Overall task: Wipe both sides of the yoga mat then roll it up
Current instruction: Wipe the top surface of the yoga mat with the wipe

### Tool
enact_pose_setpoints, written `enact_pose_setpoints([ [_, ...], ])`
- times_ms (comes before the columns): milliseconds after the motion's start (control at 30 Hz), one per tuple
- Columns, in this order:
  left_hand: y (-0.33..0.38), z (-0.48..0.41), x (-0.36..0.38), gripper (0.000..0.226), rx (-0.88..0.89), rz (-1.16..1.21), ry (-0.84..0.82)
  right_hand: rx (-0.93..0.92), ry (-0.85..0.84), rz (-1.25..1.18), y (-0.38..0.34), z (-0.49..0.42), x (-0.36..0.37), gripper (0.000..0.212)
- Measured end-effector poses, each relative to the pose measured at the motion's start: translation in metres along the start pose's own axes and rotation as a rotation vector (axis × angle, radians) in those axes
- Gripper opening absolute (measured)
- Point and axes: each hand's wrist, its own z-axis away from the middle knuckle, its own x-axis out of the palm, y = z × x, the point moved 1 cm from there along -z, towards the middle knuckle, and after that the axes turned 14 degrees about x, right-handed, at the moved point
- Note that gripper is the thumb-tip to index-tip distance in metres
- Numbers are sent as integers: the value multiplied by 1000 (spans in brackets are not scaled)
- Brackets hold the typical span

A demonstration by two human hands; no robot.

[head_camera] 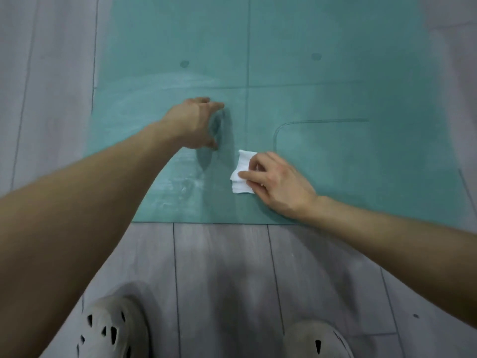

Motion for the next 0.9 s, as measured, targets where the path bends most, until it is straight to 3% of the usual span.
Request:
enact_pose_setpoints([
  [133,-5,-21,3,118,-6,-58,-53,-11,-18,-8,20,-30,-5,21],
  [267,-9,-22,3,117,-2,-66,-39,283,157,28,62,-139,-28,29],
  [333,-11,-22,2,116,-8,-66,-39,407,166,31,58,-178,-39,42],
  [400,-13,-23,3,116,-17,-64,-31,380,140,10,45,-175,-32,61],
  [433,-13,-23,4,117,-24,-66,-27,310,147,-19,34,-155,-25,60],
  [533,-14,-25,8,117,-65,-59,6,59,-2,-125,2,-61,2,25],
  [600,-13,-25,10,117,-77,-47,25,-86,-57,-81,9,-53,1,21],
  [700,-12,-21,6,117,-86,-33,36,67,167,19,42,-141,-15,35],
  [767,-11,-19,3,118,-85,-25,30,234,201,23,54,-190,-26,35],
  [900,-9,-17,2,117,-50,-26,22,231,127,-67,19,-115,-12,31],
])
